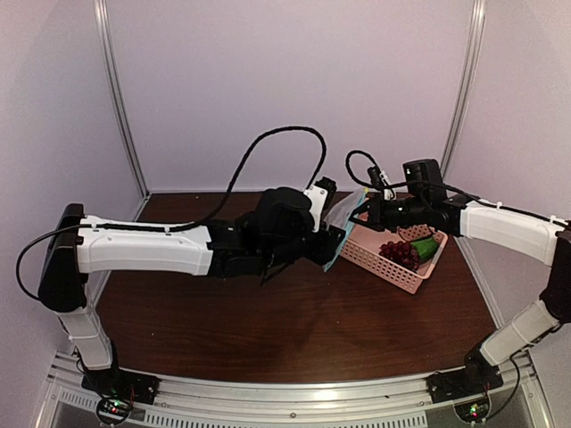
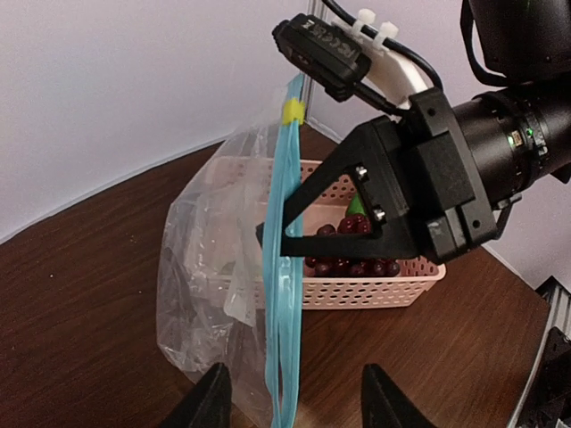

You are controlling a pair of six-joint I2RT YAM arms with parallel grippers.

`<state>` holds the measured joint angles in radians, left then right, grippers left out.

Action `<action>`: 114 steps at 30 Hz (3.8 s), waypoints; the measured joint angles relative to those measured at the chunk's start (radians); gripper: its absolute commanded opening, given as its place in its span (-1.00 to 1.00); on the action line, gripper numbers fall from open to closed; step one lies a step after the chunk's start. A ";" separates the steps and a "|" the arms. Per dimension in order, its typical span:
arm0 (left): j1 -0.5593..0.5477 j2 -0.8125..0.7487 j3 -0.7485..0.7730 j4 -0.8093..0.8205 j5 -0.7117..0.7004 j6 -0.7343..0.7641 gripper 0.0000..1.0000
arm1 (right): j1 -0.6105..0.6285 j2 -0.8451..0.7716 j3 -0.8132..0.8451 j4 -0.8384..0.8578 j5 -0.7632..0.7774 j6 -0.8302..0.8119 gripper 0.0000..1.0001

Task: Place the food in the zip-top bag and seal the zipper
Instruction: Adjust the zipper food storage bag at the center of the board.

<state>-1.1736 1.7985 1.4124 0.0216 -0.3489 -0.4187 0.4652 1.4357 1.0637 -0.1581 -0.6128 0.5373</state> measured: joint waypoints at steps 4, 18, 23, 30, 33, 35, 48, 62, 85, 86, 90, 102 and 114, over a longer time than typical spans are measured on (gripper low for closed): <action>0.000 0.017 0.016 -0.003 0.012 0.027 0.05 | 0.001 0.004 0.000 -0.003 0.002 0.024 -1.00; 0.000 0.138 0.139 -0.055 -0.035 0.081 -0.33 | 0.021 0.013 0.000 -0.001 -0.001 0.064 -1.00; 0.002 0.150 0.153 -0.080 -0.070 0.079 -0.48 | 0.021 0.013 0.000 0.006 -0.010 0.068 -1.00; 0.018 0.151 0.153 -0.103 -0.098 0.071 -0.58 | 0.022 0.013 -0.001 0.008 -0.023 0.068 -1.00; 0.024 0.153 0.153 -0.103 -0.098 0.069 -0.56 | 0.022 0.013 -0.002 0.009 -0.024 0.068 -1.00; 0.027 0.156 0.153 -0.103 -0.096 0.069 -0.54 | 0.022 0.012 -0.003 0.009 -0.024 0.068 -1.00; 0.035 0.177 0.153 -0.102 -0.075 0.064 -0.92 | 0.023 0.011 -0.011 0.014 -0.034 0.066 -1.00; 0.044 0.157 0.137 -0.103 -0.078 0.062 -1.00 | 0.024 0.009 -0.021 0.011 -0.020 0.037 -1.00; 0.051 0.158 0.164 -0.106 0.042 0.096 -0.37 | 0.023 0.009 -0.021 0.011 -0.006 0.019 -1.00; 0.052 0.161 0.167 -0.106 0.041 0.096 -0.37 | 0.023 0.009 -0.021 0.011 -0.006 0.019 -1.00; 0.060 0.171 0.180 -0.109 0.040 0.095 -0.44 | 0.023 0.009 -0.024 0.012 -0.006 0.019 -1.00; 0.088 0.227 0.187 -0.137 0.031 0.087 -0.87 | 0.023 0.008 -0.045 0.021 -0.019 0.027 -1.00; 0.097 0.140 0.132 -0.149 -0.014 0.118 -1.00 | 0.023 -0.009 -0.056 0.013 -0.003 0.002 -1.00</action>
<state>-1.0767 1.9381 1.5444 -0.1276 -0.3630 -0.3008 0.4885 1.4269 1.0073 -0.1452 -0.6155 0.5388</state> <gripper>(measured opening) 0.016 0.003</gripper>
